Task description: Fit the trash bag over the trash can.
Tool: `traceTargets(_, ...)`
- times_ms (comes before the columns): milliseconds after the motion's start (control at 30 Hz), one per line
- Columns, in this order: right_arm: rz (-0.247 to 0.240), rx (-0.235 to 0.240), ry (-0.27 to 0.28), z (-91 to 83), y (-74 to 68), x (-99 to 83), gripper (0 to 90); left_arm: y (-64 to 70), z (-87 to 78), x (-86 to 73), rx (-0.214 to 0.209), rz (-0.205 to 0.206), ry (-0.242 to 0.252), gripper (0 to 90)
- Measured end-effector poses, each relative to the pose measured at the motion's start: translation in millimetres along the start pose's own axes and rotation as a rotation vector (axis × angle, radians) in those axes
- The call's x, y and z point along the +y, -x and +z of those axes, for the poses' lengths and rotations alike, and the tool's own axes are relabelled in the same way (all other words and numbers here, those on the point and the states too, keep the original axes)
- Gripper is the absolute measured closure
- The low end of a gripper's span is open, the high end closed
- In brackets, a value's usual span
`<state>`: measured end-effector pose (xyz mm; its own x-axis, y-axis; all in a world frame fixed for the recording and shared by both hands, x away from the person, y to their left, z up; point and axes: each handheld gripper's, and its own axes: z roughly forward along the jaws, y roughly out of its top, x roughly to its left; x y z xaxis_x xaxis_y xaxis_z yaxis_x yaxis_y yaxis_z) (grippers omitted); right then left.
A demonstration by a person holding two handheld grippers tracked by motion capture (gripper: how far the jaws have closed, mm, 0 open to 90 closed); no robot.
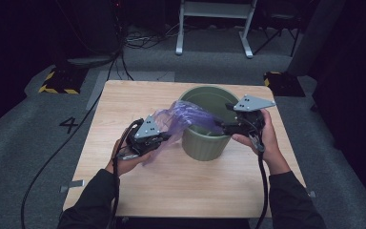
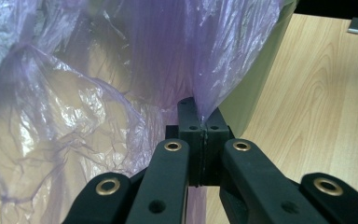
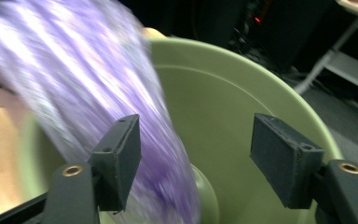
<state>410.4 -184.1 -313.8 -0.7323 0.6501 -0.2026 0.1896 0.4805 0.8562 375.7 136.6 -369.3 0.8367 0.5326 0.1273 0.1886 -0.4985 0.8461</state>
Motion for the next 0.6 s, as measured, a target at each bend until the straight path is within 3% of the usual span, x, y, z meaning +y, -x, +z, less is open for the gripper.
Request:
traceTargets(33,0.000,0.000,0.000,0.0,0.0,0.0,33.1,0.0,0.0,0.0,0.000,0.000,0.000,89.5)
traceTargets(100,-0.050,0.043,0.021,-2.6,-14.0,7.1,30.7,2.3,-0.1,2.0,0.004,0.005,-0.004,89.5)
traceTargets(200,-0.088,0.066,0.028,-2.6,-23.3,11.6,31.1,3.9,0.1,4.6,0.009,0.013,-0.009,89.5)
traceTargets(267,-0.126,0.060,0.022,-0.5,-31.0,15.7,41.8,4.5,0.1,5.5,0.009,0.007,-0.005,89.5)
traceTargets(300,-0.126,0.060,0.022,-0.5,-31.0,15.7,41.8,4.4,-0.3,5.9,0.011,0.012,-0.004,89.5)
traceTargets(333,-0.143,0.056,0.017,1.8,-32.5,16.9,59.3,4.6,-0.7,6.1,0.012,0.013,-0.004,89.5)
traceTargets(367,-0.143,0.056,0.017,1.8,-32.5,16.9,59.3,4.8,-1.1,5.9,0.012,0.011,-0.004,89.5)
traceTargets(467,-0.138,0.073,0.014,5.3,-28.5,15.9,82.0,3.8,-3.5,5.1,0.020,0.014,-0.003,88.7)
traceTargets(600,-0.118,0.073,0.024,5.4,-23.1,13.8,90.0,1.1,-9.0,3.4,0.013,0.004,0.016,83.5)
